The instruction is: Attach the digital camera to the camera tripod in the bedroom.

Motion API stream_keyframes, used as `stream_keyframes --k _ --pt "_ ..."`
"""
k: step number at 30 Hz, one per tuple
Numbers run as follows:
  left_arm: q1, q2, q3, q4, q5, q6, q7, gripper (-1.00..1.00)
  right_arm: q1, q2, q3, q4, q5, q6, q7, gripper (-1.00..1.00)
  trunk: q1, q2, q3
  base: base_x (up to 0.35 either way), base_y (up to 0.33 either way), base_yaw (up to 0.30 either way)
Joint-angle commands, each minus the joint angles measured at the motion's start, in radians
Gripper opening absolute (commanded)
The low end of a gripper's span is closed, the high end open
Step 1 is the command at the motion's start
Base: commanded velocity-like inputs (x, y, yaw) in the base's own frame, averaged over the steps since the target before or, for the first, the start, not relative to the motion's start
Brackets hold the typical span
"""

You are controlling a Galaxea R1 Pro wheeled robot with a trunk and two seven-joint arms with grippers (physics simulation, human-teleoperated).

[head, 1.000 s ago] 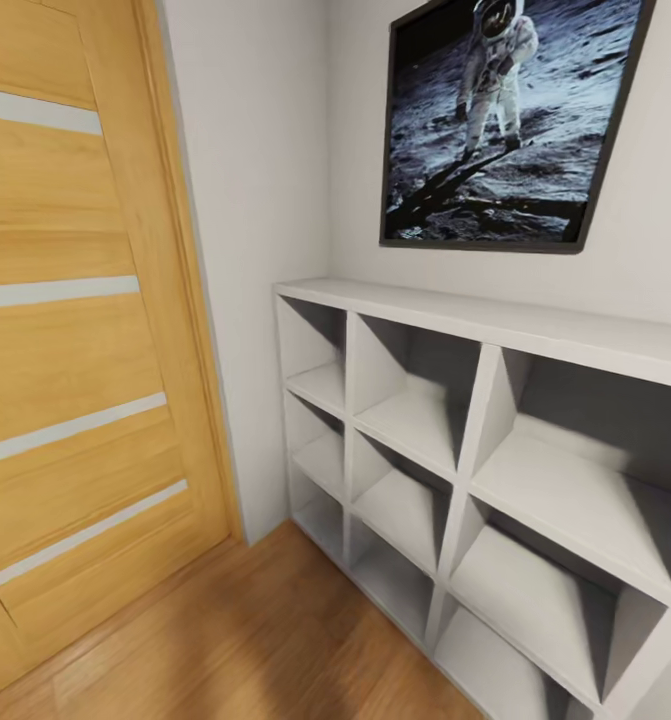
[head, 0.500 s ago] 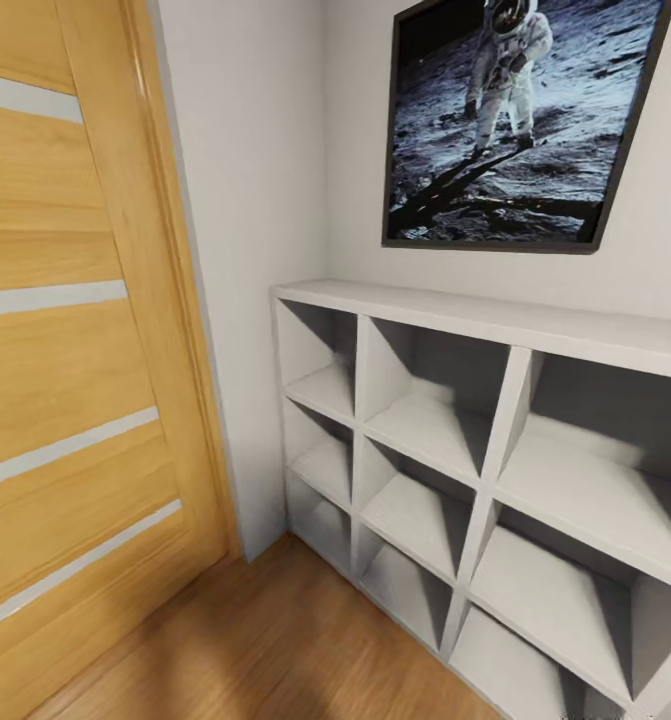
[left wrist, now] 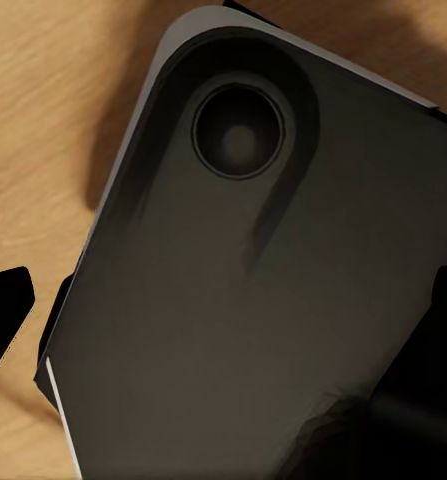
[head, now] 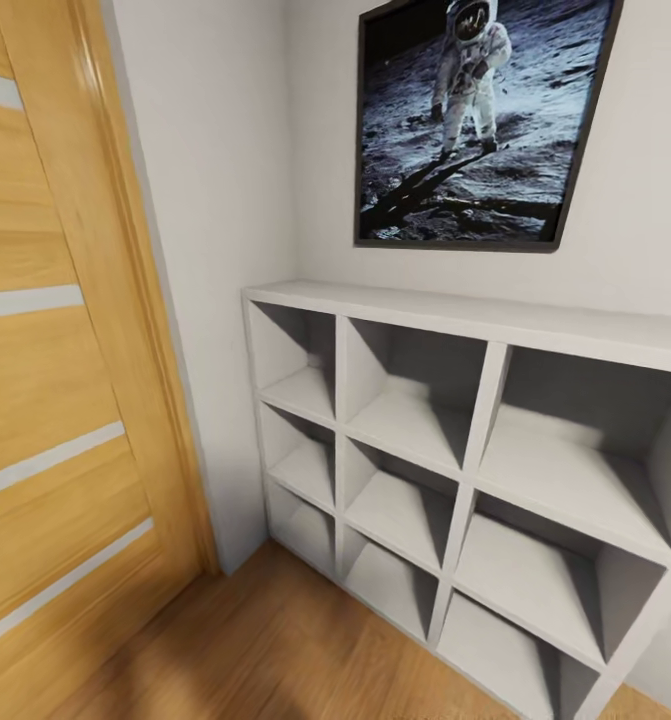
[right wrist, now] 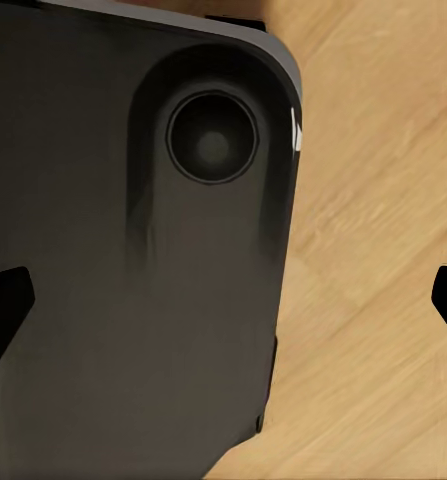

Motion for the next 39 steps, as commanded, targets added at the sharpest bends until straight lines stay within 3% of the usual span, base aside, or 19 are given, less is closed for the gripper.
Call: stream_keyframes --k 1,30,39 --pt "0.0 0.0 0.0 -0.001 0.004 -0.002 0.0 1.0 0.0 0.0 0.003 -0.001 0.006 -0.001 -0.003 1.0 0.0 0.0 -0.001 0.002 0.008 -0.242" --pt "0.0 0.001 0.001 -0.001 0.005 -0.001 0.0 1.0 0.0 0.0 0.001 -0.001 0.004 0.0 -0.003 1.0 0.0 0.0 -0.001 -0.001 0.001 -0.242" --pt "0.0 0.001 0.002 -0.001 0.005 -0.002 0.0 1.0 0.0 0.0 0.001 -0.001 0.004 0.0 -0.003 1.0 0.0 0.0 -0.001 -0.172 0.085 -0.242"
